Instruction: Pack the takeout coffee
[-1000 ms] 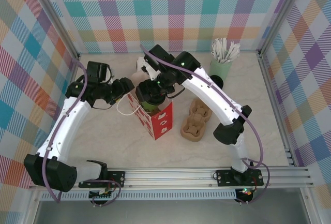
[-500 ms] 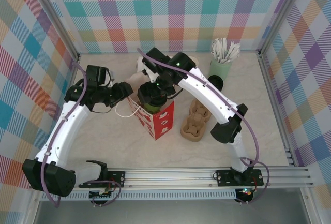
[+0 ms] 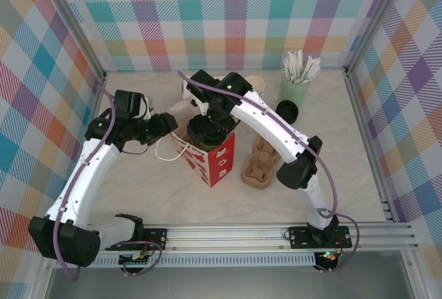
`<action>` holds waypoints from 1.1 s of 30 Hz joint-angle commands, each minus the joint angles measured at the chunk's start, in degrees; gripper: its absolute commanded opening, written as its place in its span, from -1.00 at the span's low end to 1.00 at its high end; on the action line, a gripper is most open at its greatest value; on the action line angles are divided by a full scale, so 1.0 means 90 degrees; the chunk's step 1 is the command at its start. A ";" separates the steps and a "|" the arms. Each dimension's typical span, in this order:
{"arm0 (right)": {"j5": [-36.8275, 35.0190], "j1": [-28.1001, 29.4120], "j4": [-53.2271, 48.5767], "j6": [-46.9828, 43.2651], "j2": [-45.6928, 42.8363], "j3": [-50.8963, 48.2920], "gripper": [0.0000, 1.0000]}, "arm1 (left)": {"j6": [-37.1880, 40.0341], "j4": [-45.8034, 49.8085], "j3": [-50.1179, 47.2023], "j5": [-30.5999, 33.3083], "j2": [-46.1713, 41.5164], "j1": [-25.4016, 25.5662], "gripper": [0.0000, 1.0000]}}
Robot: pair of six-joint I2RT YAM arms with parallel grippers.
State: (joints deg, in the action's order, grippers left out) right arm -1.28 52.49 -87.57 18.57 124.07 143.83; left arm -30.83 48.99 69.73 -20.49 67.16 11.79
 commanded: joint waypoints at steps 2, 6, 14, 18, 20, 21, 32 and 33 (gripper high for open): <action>0.0147 0.0043 -0.0177 -0.0216 0.0182 0.0166 0.46 | 0.0163 -0.0077 -0.0121 -0.0182 -0.0158 -0.0070 0.11; 0.0152 0.0076 -0.0202 -0.0301 0.0301 0.0165 0.46 | 0.0157 -0.0082 -0.0131 -0.0194 -0.0172 -0.0070 0.11; 0.0113 0.0107 -0.0155 -0.0570 0.0433 0.0143 0.46 | 0.0077 -0.0131 -0.0148 -0.0128 -0.0168 -0.0070 0.11; 0.0103 0.0103 -0.0172 -0.0781 0.0510 0.0150 0.46 | 0.0067 -0.0131 -0.0145 -0.0112 -0.0178 -0.0070 0.10; 0.0073 0.0108 -0.0182 -0.0831 0.0548 0.0133 0.46 | 0.0065 -0.0131 -0.0141 -0.0126 -0.0173 -0.0070 0.10; 0.0061 0.0105 -0.0190 -0.0859 0.0570 0.0132 0.46 | 0.0065 -0.0129 -0.0141 -0.0126 -0.0172 -0.0070 0.10; -0.0014 0.0109 -0.0185 -0.1007 0.0751 0.0085 0.46 | 0.0038 -0.0113 -0.0112 -0.0077 -0.0167 -0.0068 0.10; -0.0050 0.0106 -0.0183 -0.1014 0.0747 0.0047 0.46 | 0.0037 -0.0111 -0.0113 -0.0077 -0.0168 -0.0071 0.09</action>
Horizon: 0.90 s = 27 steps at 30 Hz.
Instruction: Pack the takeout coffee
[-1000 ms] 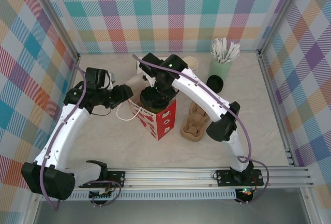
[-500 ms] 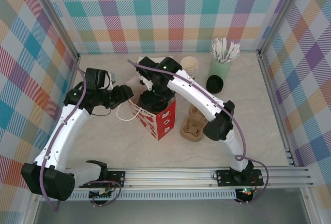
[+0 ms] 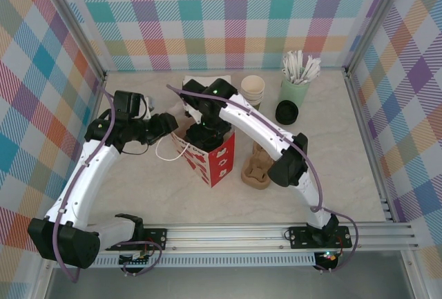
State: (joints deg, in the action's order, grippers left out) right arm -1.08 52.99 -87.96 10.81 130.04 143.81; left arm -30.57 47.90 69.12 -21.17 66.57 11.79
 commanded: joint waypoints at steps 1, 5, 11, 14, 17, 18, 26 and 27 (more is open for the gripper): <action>-0.0081 0.0050 -0.0128 -0.0156 0.0089 0.0007 0.46 | 0.0002 0.0000 -0.0044 -0.0001 -0.0104 -0.0069 0.10; -0.0113 0.0050 -0.0104 -0.0204 0.0083 -0.0106 0.47 | 0.0008 0.0010 -0.0044 0.0006 -0.0109 -0.0070 0.10; -0.0241 0.0049 -0.0087 -0.0344 0.0087 -0.0239 0.47 | 0.0000 0.0020 -0.0043 0.0038 -0.0085 -0.0070 0.10; -0.0261 0.0049 -0.0049 -0.0388 0.0083 -0.0284 0.47 | -0.0010 0.0010 -0.0039 0.0041 -0.0083 -0.0070 0.10; -0.0252 0.0057 -0.0011 -0.0428 0.0083 -0.0351 0.47 | -0.0003 0.0010 -0.0039 0.0036 -0.0089 -0.0070 0.10; -0.0242 0.0050 0.0011 -0.0446 0.0074 -0.0382 0.47 | -0.0009 0.0010 -0.0034 0.0047 -0.0076 -0.0070 0.10; -0.0251 0.0059 0.0075 -0.0537 0.0073 -0.0546 0.47 | -0.0025 0.0010 -0.0005 0.0029 -0.0034 -0.0070 0.09; -0.0255 0.0061 0.0109 -0.0538 0.0073 -0.0573 0.47 | -0.0025 0.0005 -0.0005 0.0025 -0.0034 -0.0070 0.09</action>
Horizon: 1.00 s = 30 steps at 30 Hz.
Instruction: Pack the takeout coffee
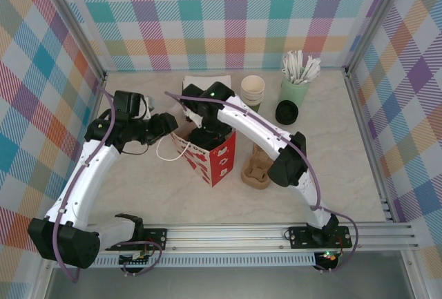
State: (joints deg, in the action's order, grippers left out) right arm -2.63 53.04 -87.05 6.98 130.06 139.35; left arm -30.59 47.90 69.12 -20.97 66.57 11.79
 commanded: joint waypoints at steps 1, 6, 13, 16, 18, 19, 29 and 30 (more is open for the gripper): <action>-0.0076 0.0056 0.0045 -0.0117 0.0062 -0.0118 0.47 | -0.0023 0.0000 -0.0005 0.0007 -0.0028 -0.0065 0.09; -0.0050 0.0056 0.0179 -0.0092 0.0064 -0.0262 0.47 | -0.0026 0.0010 0.0000 -0.0009 -0.0014 -0.0070 0.09; -0.0049 0.0054 0.0333 -0.0092 0.0071 -0.0511 0.47 | -0.0026 0.0010 0.0025 -0.0009 -0.0004 -0.0070 0.09; -0.0031 0.0055 0.0377 -0.0092 0.0080 -0.0617 0.47 | -0.0038 0.0014 0.0022 -0.0004 -0.0001 -0.0069 0.09; -0.0061 0.0059 0.0392 -0.0093 0.0083 -0.0667 0.47 | -0.0037 0.0012 0.0015 -0.0004 0.0005 -0.0070 0.09; -0.0073 0.0057 0.0404 -0.0099 0.0086 -0.0704 0.47 | -0.0035 0.0010 0.0015 -0.0005 0.0004 -0.0068 0.09; -0.0068 0.0054 0.0612 -0.0102 0.0163 -0.1023 0.47 | -0.0032 0.0011 -0.0006 -0.0014 -0.0016 -0.0069 0.09; -0.0038 0.0056 0.0655 -0.0102 0.0163 -0.1067 0.47 | -0.0035 0.0010 -0.0005 -0.0014 -0.0015 -0.0070 0.09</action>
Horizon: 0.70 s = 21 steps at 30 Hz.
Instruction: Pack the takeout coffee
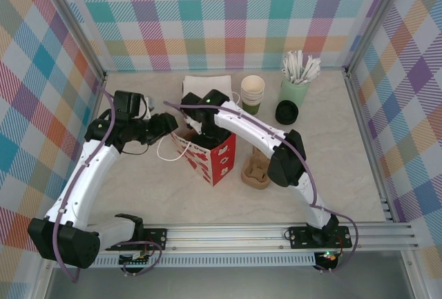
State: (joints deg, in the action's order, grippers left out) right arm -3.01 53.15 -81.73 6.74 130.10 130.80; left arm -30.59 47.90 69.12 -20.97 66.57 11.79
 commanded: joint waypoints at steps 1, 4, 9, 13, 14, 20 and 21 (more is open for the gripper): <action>0.0030 0.0040 0.0091 -0.0075 0.0154 -0.0160 0.47 | -0.0037 0.0005 -0.0014 -0.0009 -0.0021 -0.0070 0.09; 0.0070 0.0045 0.0151 -0.0075 0.0178 -0.0255 0.47 | -0.0039 0.0005 -0.0024 -0.0014 -0.0020 -0.0070 0.09; 0.0060 0.0051 0.0266 -0.0085 0.0222 -0.0396 0.47 | -0.0049 -0.0009 -0.0034 -0.0017 -0.0015 -0.0070 0.09; 0.0034 0.0042 0.0311 -0.0075 0.0263 -0.0442 0.47 | -0.0048 -0.0010 -0.0044 -0.0023 -0.0022 -0.0070 0.09; 0.0027 0.0048 0.0312 -0.0075 0.0276 -0.0442 0.47 | -0.0049 -0.0008 -0.0052 -0.0023 -0.0013 -0.0070 0.09; -0.0001 0.0042 0.0368 -0.0076 0.0251 -0.0500 0.46 | -0.0051 -0.0018 -0.0063 -0.0023 -0.0021 -0.0070 0.09; -0.0001 0.0042 0.0380 -0.0073 0.0244 -0.0500 0.47 | -0.0049 -0.0009 -0.0063 -0.0018 -0.0026 -0.0070 0.09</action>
State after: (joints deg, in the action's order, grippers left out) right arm -2.98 53.15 -77.97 6.72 131.52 127.42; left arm -30.61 47.90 69.10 -20.97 66.57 11.79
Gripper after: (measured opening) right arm 0.839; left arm 0.547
